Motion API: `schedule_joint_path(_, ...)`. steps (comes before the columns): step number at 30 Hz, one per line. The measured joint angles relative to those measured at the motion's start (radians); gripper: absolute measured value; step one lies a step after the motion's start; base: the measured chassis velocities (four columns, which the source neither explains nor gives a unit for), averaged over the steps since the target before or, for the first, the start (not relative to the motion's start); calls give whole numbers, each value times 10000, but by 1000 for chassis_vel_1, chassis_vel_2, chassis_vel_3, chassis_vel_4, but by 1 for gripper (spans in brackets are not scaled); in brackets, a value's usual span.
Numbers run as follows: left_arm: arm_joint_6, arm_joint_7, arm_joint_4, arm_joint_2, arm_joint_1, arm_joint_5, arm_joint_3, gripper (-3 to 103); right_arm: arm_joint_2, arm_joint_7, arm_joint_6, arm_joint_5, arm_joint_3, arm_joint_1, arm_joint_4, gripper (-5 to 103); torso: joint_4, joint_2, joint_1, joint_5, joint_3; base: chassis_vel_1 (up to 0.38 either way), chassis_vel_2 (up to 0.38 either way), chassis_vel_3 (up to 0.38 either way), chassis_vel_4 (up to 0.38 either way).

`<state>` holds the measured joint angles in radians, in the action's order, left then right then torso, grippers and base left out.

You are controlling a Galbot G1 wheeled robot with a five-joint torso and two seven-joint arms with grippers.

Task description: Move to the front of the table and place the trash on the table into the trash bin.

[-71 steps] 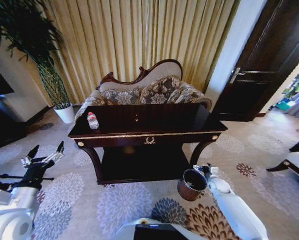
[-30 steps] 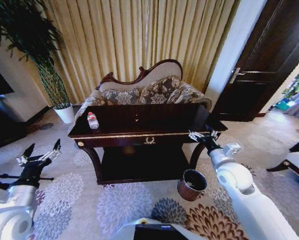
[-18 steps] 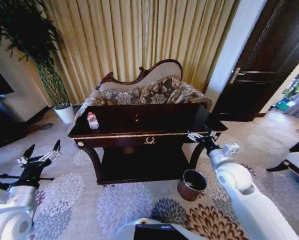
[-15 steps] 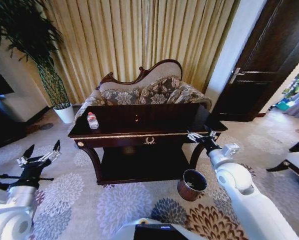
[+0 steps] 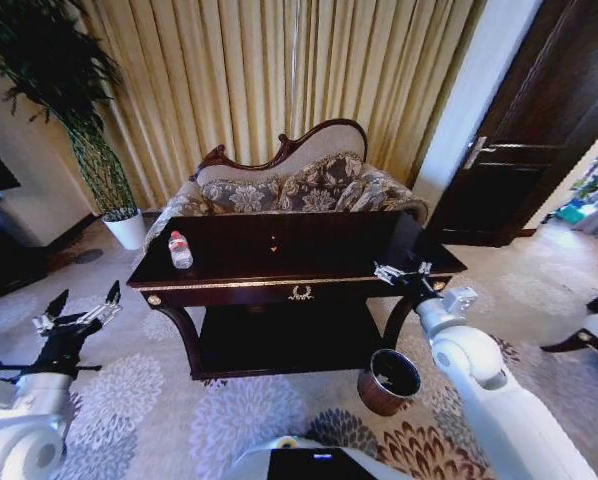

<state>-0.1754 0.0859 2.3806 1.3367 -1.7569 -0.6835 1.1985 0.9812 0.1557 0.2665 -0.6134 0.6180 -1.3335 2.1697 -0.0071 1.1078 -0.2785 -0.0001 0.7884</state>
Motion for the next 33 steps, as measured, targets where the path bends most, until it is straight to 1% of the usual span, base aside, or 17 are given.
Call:
schedule_joint_path(9, 39, 81, 15, 28, -120, -17, 150, 100, 65, -2, -9, 49, -309, 23, -19, 100, -1, 1, 1, 1, -1, -84, 75, 91, -78)
schedule_joint_path(28, 111, 106, 42, 54, -180, -34, 189, 100, 48, -2, -15, 91, -398, 9, 7, 100, 1, 0, 1, 0, -1, -90, 95, 89, -90)
schedule_joint_path(30, 111, 106, 45, 53, -182, -35, 189, 100, 34, -2, -22, 83, -433, 8, 16, 100, -2, 0, 1, 0, -1, -59, 70, 75, -77)
schedule_joint_path(32, 112, 107, 54, 55, -184, -34, 189, 100, 0, -2, -26, 5, -503, 7, 40, 100, 2, 0, 0, 1, -1, -59, 48, 44, -77)
schedule_joint_path(33, 112, 106, 64, 56, -187, -33, 186, 100, -60, -2, -27, -109, -592, 16, 61, 100, -2, 0, 0, 1, 0, 0, 0, 0, 0)
